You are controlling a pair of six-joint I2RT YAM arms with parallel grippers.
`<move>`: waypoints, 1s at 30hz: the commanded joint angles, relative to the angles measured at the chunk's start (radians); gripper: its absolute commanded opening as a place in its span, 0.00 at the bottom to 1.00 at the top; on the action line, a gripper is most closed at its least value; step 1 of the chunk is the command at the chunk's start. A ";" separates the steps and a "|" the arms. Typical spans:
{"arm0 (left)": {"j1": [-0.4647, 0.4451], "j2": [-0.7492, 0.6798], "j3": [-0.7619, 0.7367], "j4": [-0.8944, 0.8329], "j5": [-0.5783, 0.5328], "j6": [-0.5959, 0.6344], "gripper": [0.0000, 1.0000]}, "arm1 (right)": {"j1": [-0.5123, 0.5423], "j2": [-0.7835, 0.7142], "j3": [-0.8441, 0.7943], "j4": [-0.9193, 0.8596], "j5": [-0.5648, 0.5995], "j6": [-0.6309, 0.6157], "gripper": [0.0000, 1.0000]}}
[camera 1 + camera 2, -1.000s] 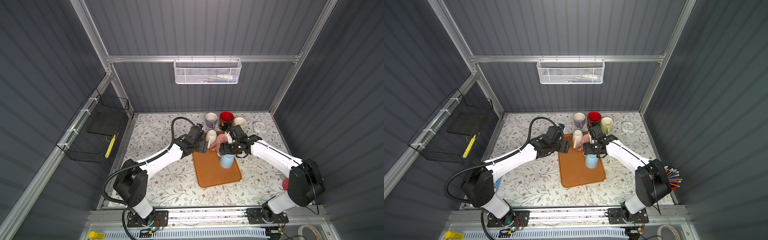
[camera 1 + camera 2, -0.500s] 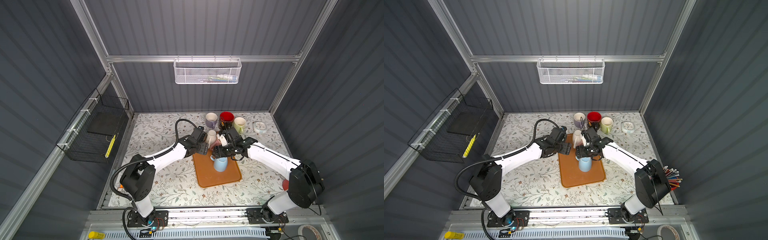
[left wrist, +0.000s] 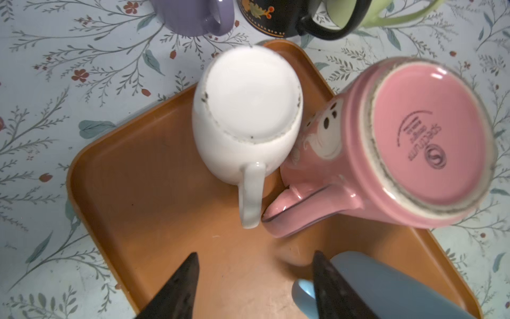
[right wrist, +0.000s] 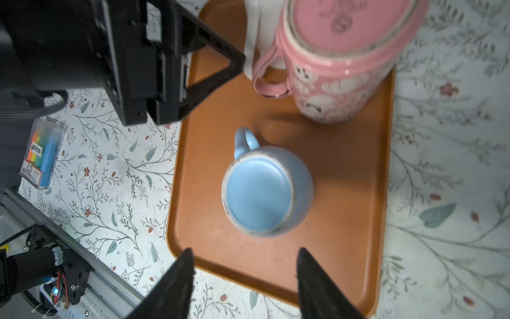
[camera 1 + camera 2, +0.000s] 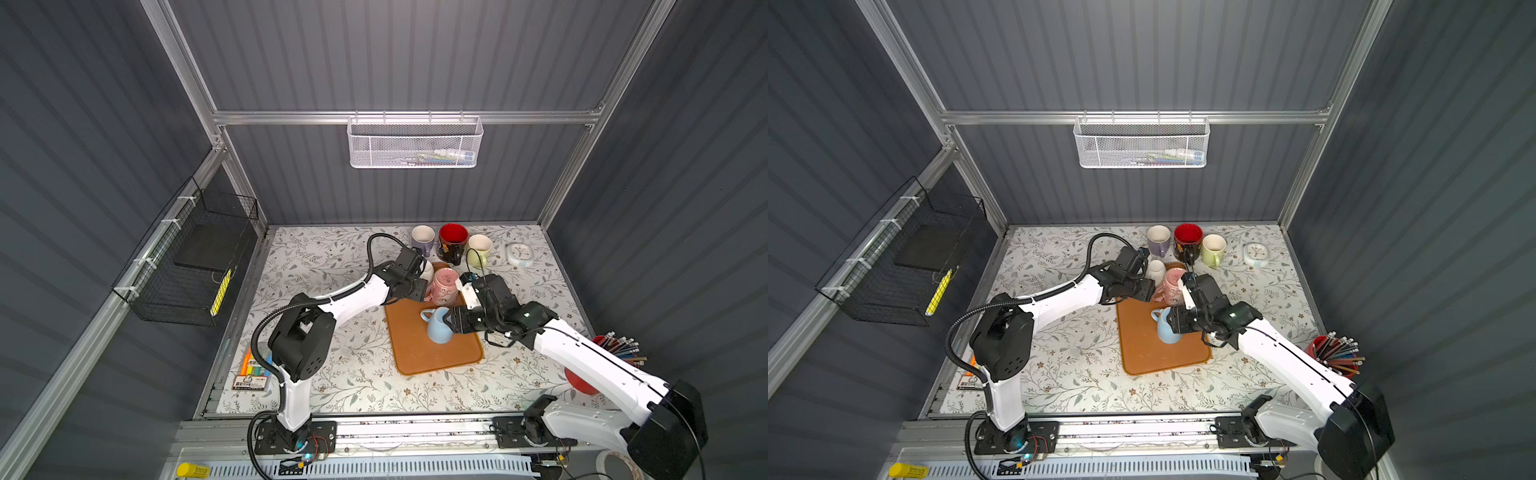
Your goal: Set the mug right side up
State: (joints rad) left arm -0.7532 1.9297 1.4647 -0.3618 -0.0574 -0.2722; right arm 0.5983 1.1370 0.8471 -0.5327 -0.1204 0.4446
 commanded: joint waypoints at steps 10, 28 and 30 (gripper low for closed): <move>-0.036 0.056 0.005 0.000 0.019 -0.008 0.48 | 0.007 0.051 -0.092 0.042 0.030 0.066 0.08; -0.060 0.028 -0.116 0.024 0.026 -0.039 0.38 | -0.036 0.214 -0.036 0.131 0.021 0.060 0.00; -0.061 0.013 -0.134 0.026 0.029 -0.042 0.38 | -0.040 0.230 -0.025 0.138 0.020 0.059 0.00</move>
State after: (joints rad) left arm -0.7975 1.9900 1.3632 -0.3275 -0.0525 -0.2977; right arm 0.5625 1.3514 0.7799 -0.4416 -0.0978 0.5087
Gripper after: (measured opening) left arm 0.381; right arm 0.049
